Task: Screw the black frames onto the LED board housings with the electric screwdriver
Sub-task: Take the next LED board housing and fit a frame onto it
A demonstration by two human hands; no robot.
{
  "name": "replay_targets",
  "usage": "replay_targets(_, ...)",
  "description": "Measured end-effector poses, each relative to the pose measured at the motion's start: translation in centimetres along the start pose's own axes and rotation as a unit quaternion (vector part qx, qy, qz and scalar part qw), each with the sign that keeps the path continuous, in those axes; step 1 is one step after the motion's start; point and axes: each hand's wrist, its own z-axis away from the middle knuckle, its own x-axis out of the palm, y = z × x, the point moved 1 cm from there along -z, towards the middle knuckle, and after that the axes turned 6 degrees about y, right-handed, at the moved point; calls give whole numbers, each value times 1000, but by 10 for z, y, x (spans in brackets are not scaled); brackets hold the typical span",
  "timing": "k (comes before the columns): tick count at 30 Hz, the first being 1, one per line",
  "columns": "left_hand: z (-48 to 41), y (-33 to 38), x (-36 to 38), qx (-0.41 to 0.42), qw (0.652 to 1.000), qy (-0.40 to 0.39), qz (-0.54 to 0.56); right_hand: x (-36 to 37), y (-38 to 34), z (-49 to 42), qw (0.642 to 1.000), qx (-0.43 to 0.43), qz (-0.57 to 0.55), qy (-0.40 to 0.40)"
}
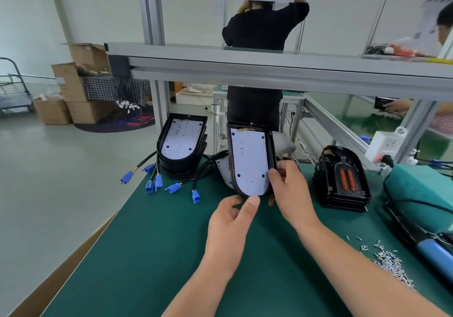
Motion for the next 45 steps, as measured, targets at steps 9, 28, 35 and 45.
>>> replay_targets(9,10,6,-2,46,997,-30,46,-41,3,38,941,174,-289,-40)
replay_targets(28,25,25,-10,18,963,-268,-12,-35,44,-11,942,260,-204,-59)
replay_targets(35,27,27,-8,3,943,-318,-93,-96,53,-8,969,137,-201,-49)
replay_targets(45,30,28,-3,46,941,-295,-161,-181,21,53,964,90,122,-216)
